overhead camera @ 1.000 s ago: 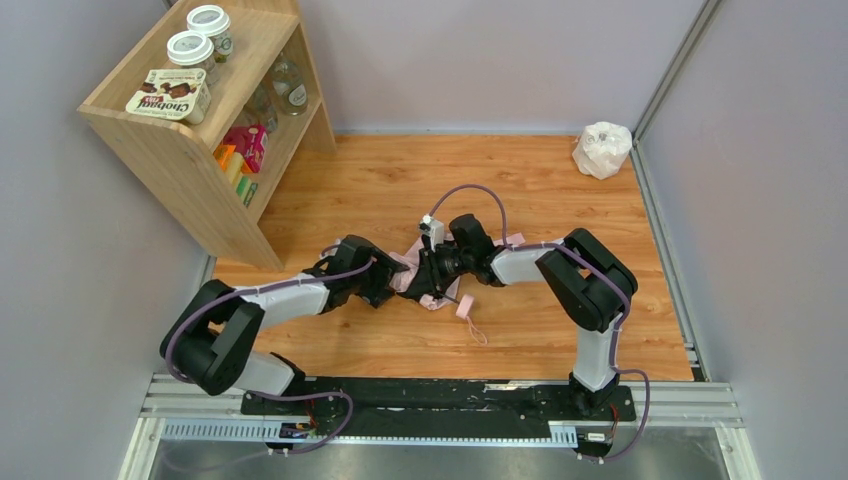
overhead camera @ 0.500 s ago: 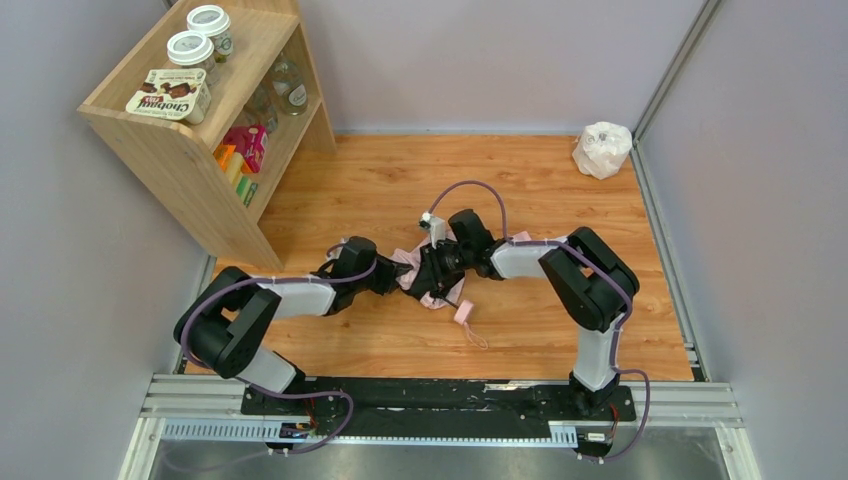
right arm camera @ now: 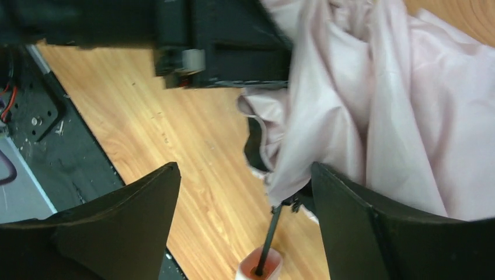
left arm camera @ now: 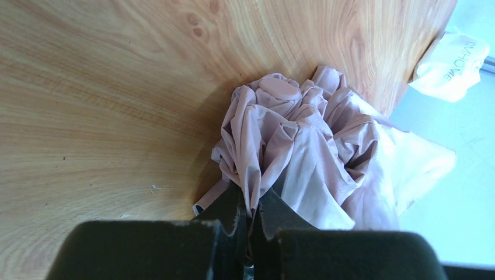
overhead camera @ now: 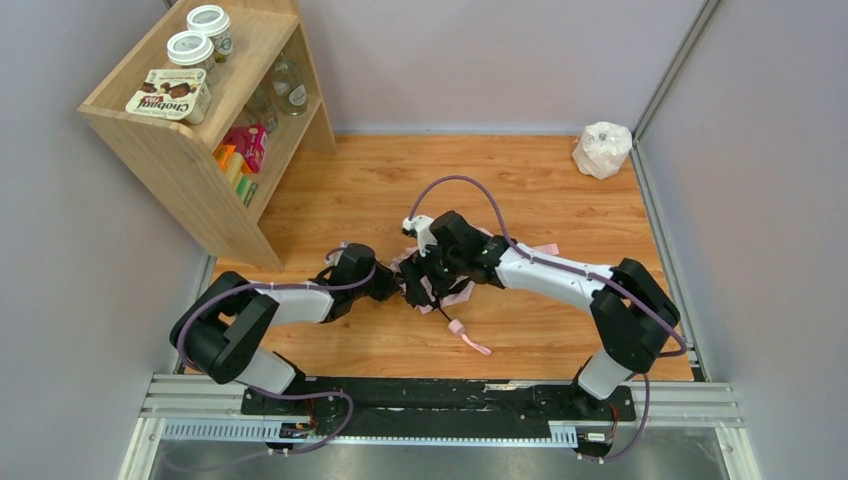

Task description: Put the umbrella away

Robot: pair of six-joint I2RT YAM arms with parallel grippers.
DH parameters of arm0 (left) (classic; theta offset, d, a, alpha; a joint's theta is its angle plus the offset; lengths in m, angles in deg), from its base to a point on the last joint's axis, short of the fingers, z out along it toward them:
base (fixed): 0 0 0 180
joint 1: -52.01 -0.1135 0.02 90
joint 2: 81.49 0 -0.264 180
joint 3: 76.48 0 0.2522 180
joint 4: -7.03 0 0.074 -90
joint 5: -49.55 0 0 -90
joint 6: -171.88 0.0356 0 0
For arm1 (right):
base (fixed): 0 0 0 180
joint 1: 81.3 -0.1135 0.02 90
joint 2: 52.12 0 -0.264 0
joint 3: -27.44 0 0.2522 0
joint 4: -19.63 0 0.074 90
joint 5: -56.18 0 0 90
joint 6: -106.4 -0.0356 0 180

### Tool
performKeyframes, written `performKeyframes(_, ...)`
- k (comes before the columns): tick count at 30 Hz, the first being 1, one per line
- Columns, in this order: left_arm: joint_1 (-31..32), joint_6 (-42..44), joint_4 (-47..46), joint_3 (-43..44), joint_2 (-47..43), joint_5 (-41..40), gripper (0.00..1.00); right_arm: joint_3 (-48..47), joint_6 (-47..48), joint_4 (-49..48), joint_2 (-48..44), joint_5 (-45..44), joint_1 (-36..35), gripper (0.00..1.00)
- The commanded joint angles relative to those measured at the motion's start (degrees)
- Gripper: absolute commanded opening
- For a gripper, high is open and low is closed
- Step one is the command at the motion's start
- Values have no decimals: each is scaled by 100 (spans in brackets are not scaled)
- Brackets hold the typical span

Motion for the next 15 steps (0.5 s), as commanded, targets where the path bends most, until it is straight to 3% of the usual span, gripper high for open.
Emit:
performKeyframes(1,-47,331,1090,-144,193,-522,0,75,252,137,-557,-998,-246,87)
performKeyframes(6,-47,322,1090,-161,140,-478,0,331,497,-338,-628,-1597,-290,95)
performKeyframes(8,-47,296,1055,-161,114,-443,0,279,690,-409,-339,-2078,-421,98)
performKeyframes(15,-47,243,1257,6,44,-320,0,24,542,-331,803,-2212,-685,99)
